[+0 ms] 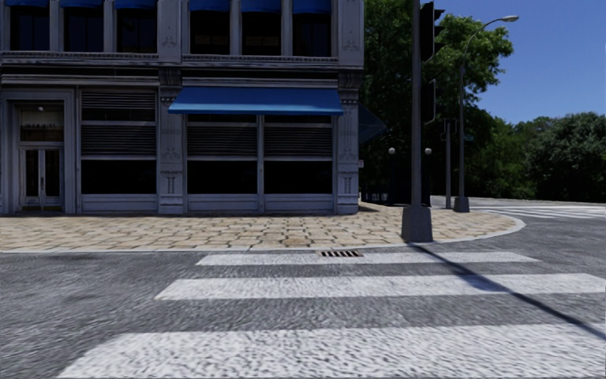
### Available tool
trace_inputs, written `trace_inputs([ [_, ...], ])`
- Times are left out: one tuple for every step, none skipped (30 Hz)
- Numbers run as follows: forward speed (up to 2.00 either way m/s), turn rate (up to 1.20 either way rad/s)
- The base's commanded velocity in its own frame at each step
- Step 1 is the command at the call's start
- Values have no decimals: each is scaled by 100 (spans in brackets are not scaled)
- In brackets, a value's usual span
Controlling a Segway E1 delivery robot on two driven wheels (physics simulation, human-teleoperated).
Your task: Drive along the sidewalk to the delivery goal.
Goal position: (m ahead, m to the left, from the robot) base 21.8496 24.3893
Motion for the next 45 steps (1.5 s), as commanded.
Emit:
trace_inputs([
  [192,0],
  [192,0],
  [192,0],
  [192,0],
  [192,0],
  [192,0],
  [192,0],
  [192,0],
  [192,0],
  [192,0],
  [192,0],
  [192,0],
  [192,0],
  [192,0],
  [192,0],
  [192,0],
  [192,0],
  [190,0],
  [186,0],
  [183,7],
  [183,7],
  [182,11],
  [176,14],
  [172,17],
  [171,18],
  [170,19],
  [170,20],
  [170,21],
  [170,21],
  [170,22],
  [170,23],
  [170,23],
  [170,25],
  [170,27],
  [170,29],
  [170,30],
  [170,33],
  [170,37],
  [170,39],
  [170,41],
  [170,45],
  [170,46],
  [170,47],
  [170,47],
  [170,50],
])
